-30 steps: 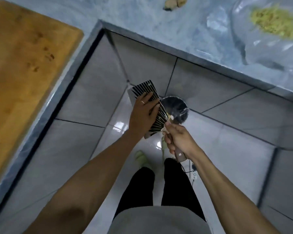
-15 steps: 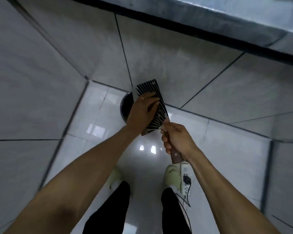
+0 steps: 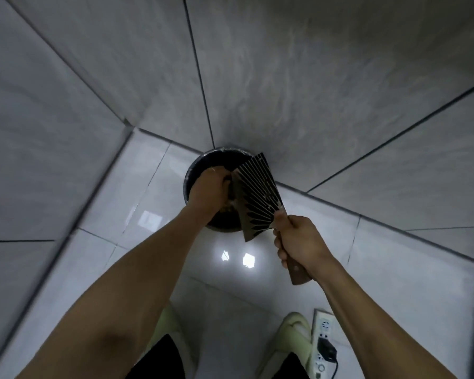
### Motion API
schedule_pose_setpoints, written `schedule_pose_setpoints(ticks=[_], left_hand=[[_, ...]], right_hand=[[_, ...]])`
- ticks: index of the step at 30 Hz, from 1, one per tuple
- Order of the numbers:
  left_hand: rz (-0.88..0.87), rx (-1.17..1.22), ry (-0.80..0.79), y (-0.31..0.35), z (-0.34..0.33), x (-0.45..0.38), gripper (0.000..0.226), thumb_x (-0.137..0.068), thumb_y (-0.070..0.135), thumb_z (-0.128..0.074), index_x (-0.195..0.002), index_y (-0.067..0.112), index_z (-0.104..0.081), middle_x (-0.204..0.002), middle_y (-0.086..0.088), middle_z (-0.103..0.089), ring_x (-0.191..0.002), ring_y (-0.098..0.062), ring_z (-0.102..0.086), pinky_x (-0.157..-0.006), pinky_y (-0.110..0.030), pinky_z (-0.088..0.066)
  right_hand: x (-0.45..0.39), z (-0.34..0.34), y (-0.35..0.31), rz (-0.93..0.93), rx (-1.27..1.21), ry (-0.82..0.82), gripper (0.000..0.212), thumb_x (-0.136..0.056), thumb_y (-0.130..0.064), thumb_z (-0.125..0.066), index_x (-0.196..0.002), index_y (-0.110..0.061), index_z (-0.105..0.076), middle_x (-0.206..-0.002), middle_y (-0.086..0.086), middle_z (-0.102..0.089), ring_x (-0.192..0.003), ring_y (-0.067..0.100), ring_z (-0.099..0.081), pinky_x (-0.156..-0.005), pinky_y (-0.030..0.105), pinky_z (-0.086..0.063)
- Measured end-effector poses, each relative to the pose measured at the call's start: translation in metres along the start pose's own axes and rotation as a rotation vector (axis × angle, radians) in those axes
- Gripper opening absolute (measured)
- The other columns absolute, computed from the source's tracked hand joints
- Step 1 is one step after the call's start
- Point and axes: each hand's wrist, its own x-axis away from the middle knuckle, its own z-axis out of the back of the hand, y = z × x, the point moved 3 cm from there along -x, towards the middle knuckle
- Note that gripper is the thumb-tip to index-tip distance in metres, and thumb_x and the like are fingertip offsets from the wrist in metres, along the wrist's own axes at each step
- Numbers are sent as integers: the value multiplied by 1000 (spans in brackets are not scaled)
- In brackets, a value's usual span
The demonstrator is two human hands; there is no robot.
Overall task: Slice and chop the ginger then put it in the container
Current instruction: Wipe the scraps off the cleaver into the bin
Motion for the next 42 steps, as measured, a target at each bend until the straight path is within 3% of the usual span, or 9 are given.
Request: schedule_pose_setpoints(ticks=[9,12,15,22,29,33,36,39,42], left_hand=[[-469,-178,-1,10,-5,42,70,-64,-1,-85,-130,0,-60,-134,-22,-59,-114,-42,-62,-88,-56,-55],[-275,-325,-182,11,0,50,67,-89,10,-67,-150,9,-37,-152,-13,-42,-135,-33,-45,-109,-44,-42],[39,-267,-223,12,20,53,51,-96,6,-52,-146,11,-40,-144,-11,-48,-128,-29,-51,-101,-38,-48],[369,678,248,60,77,53,22,-99,0,-48,-101,15,-65,-74,5,-65,-62,3,-59,-61,-5,-44],[405,546,123,79,112,58,21,-95,-3,-51,-111,0,-65,-100,-5,-66,-83,-5,-59,-71,2,-38],[444,636,-2,85,133,67,40,-90,-8,-54,-127,3,-63,-129,-9,-62,-122,-25,-56,-106,-29,-43],[535,784,-26,95,160,87,38,-91,-5,-58,-128,5,-62,-131,-8,-61,-123,-24,-55,-105,-23,-40],[341,676,73,111,196,122,45,-92,-7,-55,-136,4,-55,-139,-13,-54,-129,-27,-50,-99,-10,-35],[-116,246,47,126,215,157,82,-83,-15,-55,-155,12,-25,-162,-14,-18,-145,-35,-27,-107,-30,-37]], right_hand=[[3,-7,-17,-53,-1,-12,42,-106,-40,-46,-86,-4,-56,-62,8,-52,-37,13,-45,-40,24,-42],[11,-2,-28,-62,-25,-3,41,-107,-39,-46,-90,-4,-58,-63,8,-51,-38,14,-44,-40,25,-42],[22,4,-39,-74,-18,11,41,-107,-40,-45,-90,-5,-57,-64,9,-51,-38,13,-44,-41,25,-42],[52,15,-59,9,181,2,44,-106,-42,-45,-92,-3,-60,-61,9,-55,-39,16,-49,-41,24,-43],[80,27,-98,188,674,13,44,-106,-45,-42,-89,-7,-57,-75,9,-62,-54,21,-60,-44,27,-48],[99,34,-120,249,817,10,40,-107,-42,-41,-86,-9,-52,-72,1,-53,-54,11,-50,-42,22,-38],[123,40,-137,263,811,-5,40,-107,-40,-43,-86,-8,-53,-76,6,-57,-55,14,-52,-42,24,-41],[159,41,-156,206,629,-78,43,-105,-44,-46,-88,-7,-57,-73,9,-61,-53,20,-58,-44,30,-50],[198,32,-176,125,403,-144,40,-105,-43,-47,-88,-9,-60,-66,7,-58,-44,14,-52,-43,27,-47]])
